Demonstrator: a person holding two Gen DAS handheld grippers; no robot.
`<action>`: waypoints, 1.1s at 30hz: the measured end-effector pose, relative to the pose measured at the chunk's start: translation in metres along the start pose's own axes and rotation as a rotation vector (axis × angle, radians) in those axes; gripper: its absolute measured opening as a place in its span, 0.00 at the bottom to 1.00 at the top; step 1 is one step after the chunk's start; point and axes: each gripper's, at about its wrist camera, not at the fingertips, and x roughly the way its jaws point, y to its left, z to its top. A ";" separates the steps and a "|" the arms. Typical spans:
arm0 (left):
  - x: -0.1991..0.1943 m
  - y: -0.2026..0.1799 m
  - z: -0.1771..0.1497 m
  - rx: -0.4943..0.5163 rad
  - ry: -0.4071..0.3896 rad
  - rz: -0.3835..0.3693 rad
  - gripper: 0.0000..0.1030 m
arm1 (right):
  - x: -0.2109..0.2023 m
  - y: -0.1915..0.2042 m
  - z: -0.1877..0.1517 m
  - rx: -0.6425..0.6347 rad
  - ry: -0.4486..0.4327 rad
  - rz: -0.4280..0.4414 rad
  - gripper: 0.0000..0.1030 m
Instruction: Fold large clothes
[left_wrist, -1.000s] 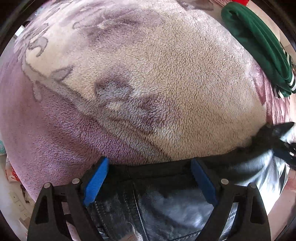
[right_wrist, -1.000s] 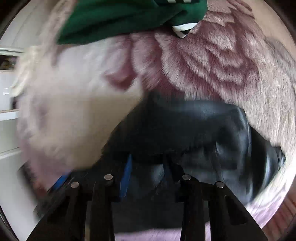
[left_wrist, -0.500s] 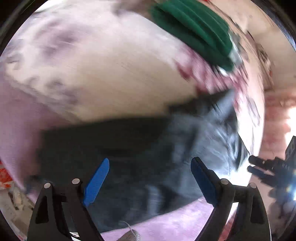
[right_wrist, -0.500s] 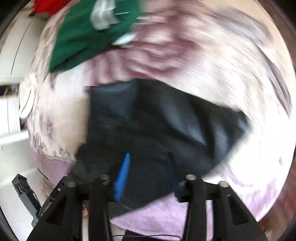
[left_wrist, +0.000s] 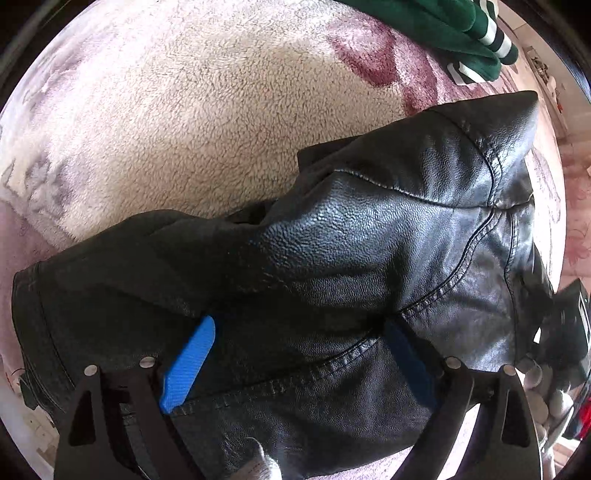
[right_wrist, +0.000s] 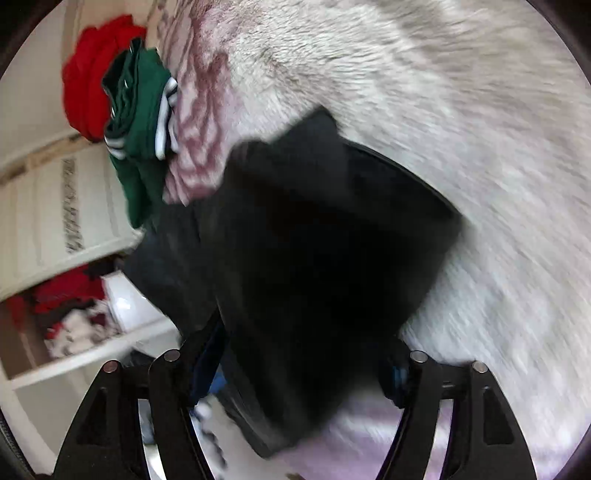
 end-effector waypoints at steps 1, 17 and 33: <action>0.001 0.002 -0.001 0.002 0.001 0.000 0.93 | 0.005 0.002 0.001 0.004 -0.015 0.006 0.73; 0.015 0.034 -0.023 -0.032 -0.019 -0.112 0.96 | -0.005 0.147 -0.094 -0.308 -0.064 0.018 0.18; -0.120 0.311 -0.186 -0.440 -0.175 -0.051 0.93 | 0.122 0.261 -0.332 -0.959 0.208 -0.303 0.18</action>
